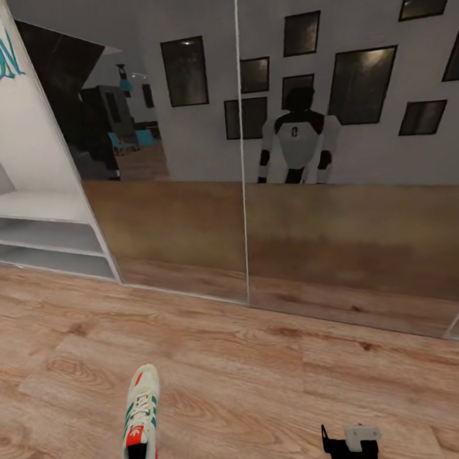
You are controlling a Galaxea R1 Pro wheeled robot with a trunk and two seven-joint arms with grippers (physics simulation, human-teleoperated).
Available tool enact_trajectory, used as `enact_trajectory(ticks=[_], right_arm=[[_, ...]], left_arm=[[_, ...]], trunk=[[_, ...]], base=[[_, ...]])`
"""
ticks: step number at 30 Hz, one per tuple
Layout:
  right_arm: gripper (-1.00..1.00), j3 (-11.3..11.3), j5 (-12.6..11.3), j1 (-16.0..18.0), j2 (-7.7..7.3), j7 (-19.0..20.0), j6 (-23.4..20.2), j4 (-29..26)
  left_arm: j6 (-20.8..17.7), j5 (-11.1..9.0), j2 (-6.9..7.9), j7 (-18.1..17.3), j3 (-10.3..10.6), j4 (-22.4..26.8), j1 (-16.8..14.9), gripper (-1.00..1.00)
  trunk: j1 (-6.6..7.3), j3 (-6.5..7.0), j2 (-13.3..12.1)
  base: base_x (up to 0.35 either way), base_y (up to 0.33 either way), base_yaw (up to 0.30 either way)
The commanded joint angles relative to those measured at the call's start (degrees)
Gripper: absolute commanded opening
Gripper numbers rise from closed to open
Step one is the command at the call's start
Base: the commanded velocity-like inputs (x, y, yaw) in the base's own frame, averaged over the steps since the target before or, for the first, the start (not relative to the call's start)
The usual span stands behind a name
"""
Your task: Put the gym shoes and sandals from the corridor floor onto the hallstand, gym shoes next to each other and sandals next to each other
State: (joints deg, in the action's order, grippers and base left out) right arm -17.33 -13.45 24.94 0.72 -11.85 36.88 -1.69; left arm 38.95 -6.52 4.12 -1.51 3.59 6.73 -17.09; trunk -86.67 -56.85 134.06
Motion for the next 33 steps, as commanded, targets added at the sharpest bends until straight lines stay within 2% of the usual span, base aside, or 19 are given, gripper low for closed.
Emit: enact_trajectory(ticks=[1,11,20,33], right_arm=[[1.00,-0.52,-0.35,0.02,-0.01,-0.28,0.12,0.02],[1.00,-0.52,-0.35,0.02,0.02,-0.28,0.12,0.02],[1.00,-0.52,-0.35,0.02,0.00,-0.28,0.12,0.02],[1.00,-0.52,-0.35,0.02,0.03,-0.28,0.12,0.02]], left_arm=[[0.16,-0.60,0.02,-0.16,0.37,-0.05,-0.05,-1.00],[0.16,-0.60,0.00,-0.19,0.37,-0.05,-0.05,-1.00],[0.16,-0.62,0.01,-0.16,0.37,-0.05,-0.05,-1.00],[0.16,-0.69,0.02,-0.16,0.32,-0.05,-0.05,-1.00]], trunk=[[0.01,-0.05,0.02],[0.01,-0.05,0.02],[0.01,-0.05,0.02],[0.01,-0.05,0.02]], base=[[0.000,0.000,0.285],[0.013,0.000,0.285],[0.279,0.099,0.285],[0.258,0.214,0.285]])
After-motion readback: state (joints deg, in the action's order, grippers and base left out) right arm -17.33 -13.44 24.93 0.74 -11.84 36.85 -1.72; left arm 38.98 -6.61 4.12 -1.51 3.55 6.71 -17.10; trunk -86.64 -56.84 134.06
